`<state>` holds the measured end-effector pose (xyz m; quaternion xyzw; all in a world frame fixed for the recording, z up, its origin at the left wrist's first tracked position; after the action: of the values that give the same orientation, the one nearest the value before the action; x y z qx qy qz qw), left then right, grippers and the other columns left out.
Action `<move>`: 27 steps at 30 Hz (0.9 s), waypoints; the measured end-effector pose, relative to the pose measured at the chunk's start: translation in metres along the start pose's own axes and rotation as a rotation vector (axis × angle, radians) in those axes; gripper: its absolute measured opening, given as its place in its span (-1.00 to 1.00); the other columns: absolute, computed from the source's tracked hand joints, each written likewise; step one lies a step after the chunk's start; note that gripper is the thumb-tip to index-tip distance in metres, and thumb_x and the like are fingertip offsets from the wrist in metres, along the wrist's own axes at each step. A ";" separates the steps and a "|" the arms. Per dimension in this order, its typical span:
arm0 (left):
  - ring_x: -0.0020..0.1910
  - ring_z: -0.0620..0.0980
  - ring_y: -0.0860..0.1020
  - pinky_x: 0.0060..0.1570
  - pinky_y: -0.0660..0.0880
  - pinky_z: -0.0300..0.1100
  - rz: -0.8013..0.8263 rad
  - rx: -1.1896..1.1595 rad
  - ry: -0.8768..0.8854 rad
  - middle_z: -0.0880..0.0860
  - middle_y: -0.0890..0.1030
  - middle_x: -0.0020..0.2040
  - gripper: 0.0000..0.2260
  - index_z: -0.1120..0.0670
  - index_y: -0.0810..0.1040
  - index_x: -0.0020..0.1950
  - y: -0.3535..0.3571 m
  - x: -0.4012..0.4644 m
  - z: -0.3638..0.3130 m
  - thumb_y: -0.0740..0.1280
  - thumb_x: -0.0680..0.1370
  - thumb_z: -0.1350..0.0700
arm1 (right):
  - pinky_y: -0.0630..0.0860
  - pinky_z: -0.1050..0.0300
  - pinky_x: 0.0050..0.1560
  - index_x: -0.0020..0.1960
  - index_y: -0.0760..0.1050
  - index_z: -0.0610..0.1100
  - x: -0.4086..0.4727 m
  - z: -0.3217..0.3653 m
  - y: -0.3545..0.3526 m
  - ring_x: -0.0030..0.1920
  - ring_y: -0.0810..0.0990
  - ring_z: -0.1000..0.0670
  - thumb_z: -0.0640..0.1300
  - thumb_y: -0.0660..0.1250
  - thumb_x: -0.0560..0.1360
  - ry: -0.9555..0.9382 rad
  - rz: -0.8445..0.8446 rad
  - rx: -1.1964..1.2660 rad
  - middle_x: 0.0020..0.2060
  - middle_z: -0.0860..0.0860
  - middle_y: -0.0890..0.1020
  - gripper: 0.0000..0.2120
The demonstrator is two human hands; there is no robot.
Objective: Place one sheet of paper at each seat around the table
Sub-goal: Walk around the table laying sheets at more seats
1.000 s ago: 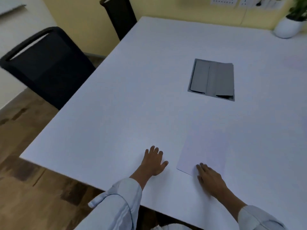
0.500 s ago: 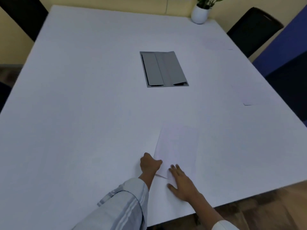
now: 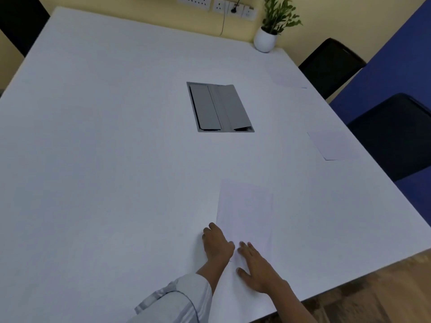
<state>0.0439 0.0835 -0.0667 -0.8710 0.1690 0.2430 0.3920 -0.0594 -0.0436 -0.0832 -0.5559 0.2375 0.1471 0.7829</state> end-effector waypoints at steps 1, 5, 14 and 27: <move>0.25 0.13 0.51 0.19 0.49 -0.15 0.019 -0.046 -0.025 0.18 0.49 0.26 -0.40 0.19 0.32 0.29 0.002 0.000 0.000 0.52 0.40 0.03 | 0.01 0.13 0.57 0.61 0.04 -0.07 -0.001 0.000 0.000 0.62 -0.10 0.03 0.11 0.14 0.64 -0.003 -0.007 0.014 0.63 0.06 -0.04 -0.38; 0.21 0.14 0.56 0.11 0.52 -0.11 0.097 -0.196 -0.112 0.17 0.55 0.22 -0.38 0.20 0.35 0.25 0.012 0.003 0.005 0.57 0.35 0.02 | 0.09 0.16 0.57 0.56 0.15 -0.09 0.000 -0.004 -0.008 0.61 0.02 0.04 0.10 0.18 0.62 -0.005 -0.053 0.052 0.61 0.07 0.06 -0.42; 0.27 0.05 0.51 0.20 0.51 -0.12 0.172 -0.213 -0.049 0.07 0.52 0.28 -0.38 0.12 0.46 0.31 0.024 0.014 0.000 0.52 0.35 -0.13 | 0.42 0.13 0.38 0.52 0.18 -0.05 0.013 -0.021 -0.025 0.46 0.34 0.05 0.38 0.17 0.50 0.185 -0.176 0.154 0.47 0.08 0.27 -0.25; 0.23 0.06 0.56 0.16 0.54 -0.16 0.294 -0.065 0.175 0.03 0.55 0.31 -0.38 0.03 0.31 0.42 0.018 0.041 -0.031 0.46 0.42 -0.01 | 0.18 -0.19 0.49 0.51 0.29 0.04 0.042 -0.023 -0.029 0.54 0.23 -0.03 0.25 0.32 0.51 0.453 -0.361 0.330 0.55 0.03 0.22 -0.36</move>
<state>0.0779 0.0440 -0.0827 -0.8670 0.3201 0.2262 0.3076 -0.0145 -0.0766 -0.0886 -0.4735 0.3238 -0.1617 0.8030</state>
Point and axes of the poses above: each hand's wrist, its own x-axis towards the middle knuckle, its own y-axis out of the palm, z = x × y, the point moved 8 cm from there along x, towards the middle knuckle
